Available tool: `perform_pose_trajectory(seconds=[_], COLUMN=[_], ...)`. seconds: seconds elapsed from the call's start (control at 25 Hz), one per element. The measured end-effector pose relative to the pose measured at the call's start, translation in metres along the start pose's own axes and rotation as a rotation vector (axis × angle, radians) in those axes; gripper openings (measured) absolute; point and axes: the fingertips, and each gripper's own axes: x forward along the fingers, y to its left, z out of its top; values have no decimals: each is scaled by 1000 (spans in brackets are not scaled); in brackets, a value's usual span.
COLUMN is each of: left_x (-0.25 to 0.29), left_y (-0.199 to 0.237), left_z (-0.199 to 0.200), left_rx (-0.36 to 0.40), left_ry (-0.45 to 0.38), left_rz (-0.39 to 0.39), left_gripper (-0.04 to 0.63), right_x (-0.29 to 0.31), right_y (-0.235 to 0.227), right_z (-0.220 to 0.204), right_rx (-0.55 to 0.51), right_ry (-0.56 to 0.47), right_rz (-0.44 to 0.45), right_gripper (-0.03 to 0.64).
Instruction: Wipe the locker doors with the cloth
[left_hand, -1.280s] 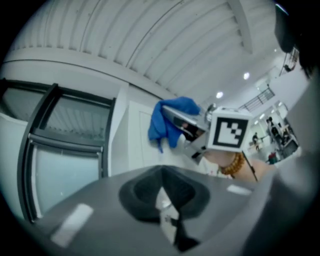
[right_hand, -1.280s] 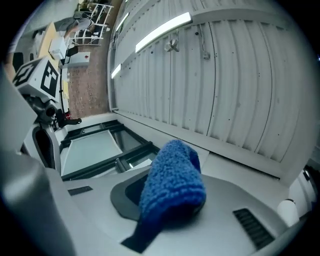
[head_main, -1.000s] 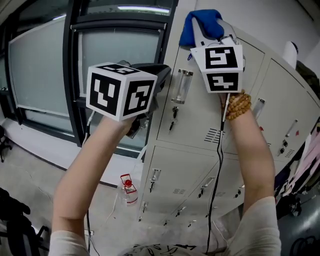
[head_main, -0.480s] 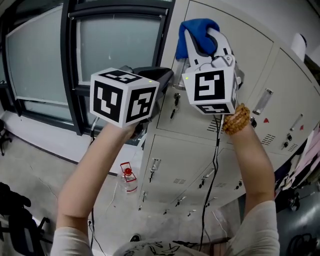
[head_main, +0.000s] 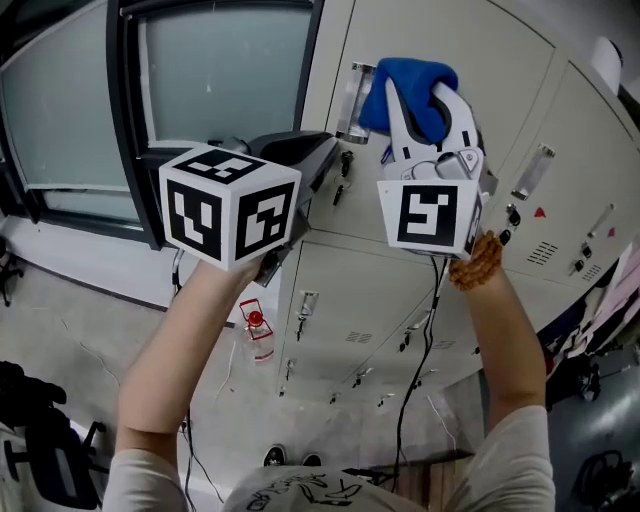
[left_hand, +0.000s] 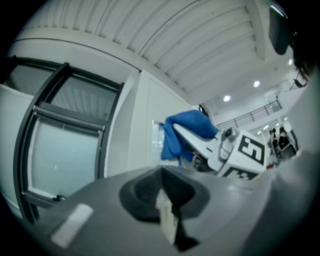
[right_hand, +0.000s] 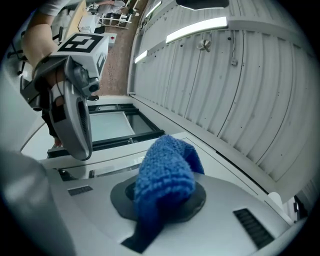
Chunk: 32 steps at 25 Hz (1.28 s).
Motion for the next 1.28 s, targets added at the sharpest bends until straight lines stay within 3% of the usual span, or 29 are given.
perform_pose_trajectory(seconds=[0.32,0.68,1.28], left_x=[0,-2,-17], left_y=[0,3,-2], left_z=[-34,-81,-132], left_rx=[-36,-85,-142], left_ry=[26,56,75], left_rz=[2,16,60], left_gripper=[2,2,2], right_x=[-49,-70,-100], right_y=[52,106,195], right_z=[-35,-42,-49], right_rx=[12,54,-44], right_ry=[52,60,49], right_rz=[-36,-21,144], right_gripper=[32,32,32])
